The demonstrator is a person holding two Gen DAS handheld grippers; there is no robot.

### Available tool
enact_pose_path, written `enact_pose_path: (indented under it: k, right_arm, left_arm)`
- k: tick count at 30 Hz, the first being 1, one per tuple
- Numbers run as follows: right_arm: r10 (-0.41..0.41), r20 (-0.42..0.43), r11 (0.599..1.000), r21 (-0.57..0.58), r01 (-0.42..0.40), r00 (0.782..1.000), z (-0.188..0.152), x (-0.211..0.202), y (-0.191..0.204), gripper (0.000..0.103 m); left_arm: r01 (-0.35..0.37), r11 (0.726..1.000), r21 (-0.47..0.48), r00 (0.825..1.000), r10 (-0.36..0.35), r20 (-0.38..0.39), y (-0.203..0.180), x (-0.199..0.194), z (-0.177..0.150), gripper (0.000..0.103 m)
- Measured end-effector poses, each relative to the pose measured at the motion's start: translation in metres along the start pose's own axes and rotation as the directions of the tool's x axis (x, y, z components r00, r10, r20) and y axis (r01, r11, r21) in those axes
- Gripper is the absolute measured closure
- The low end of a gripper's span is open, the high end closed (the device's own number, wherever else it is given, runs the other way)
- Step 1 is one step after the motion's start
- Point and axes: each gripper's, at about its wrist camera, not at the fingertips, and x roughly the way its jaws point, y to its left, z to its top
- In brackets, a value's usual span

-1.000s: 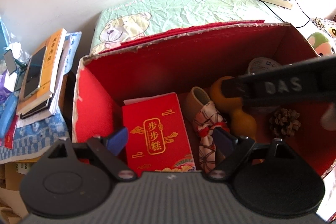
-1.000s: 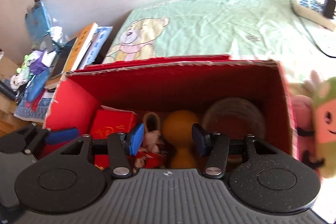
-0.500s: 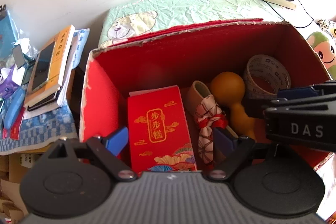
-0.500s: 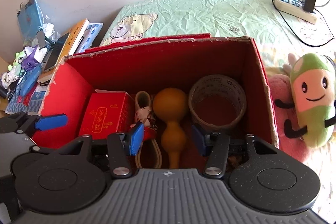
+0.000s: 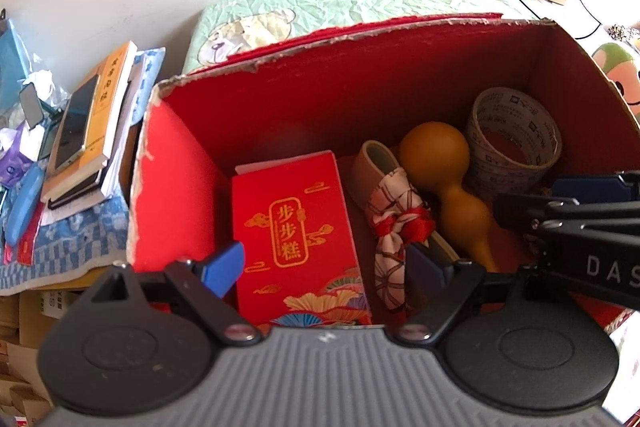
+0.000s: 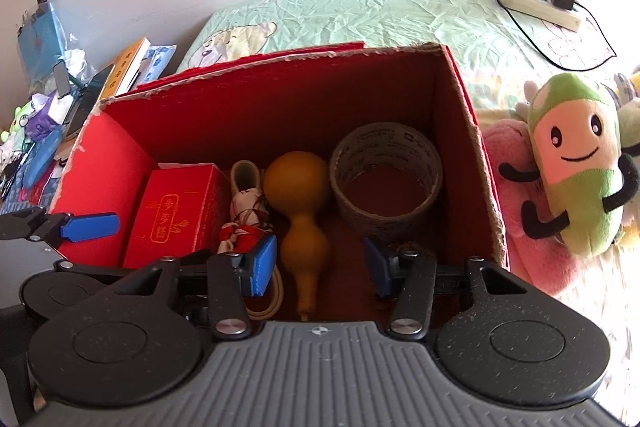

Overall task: Organize objects
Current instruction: 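Withdraw the right gripper up and out of the box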

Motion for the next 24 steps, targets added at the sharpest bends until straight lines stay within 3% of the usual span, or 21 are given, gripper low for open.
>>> enact_pose_path:
  k: [24]
  right_arm:
    - [0.000,-0.030,0.999,0.043,0.001,1.000,-0.001,0.015,-0.005,0.060]
  left_arm:
    - [-0.023,0.999,0.029,1.000,0.023,0.001,-0.004,0.006,0.001,0.016]
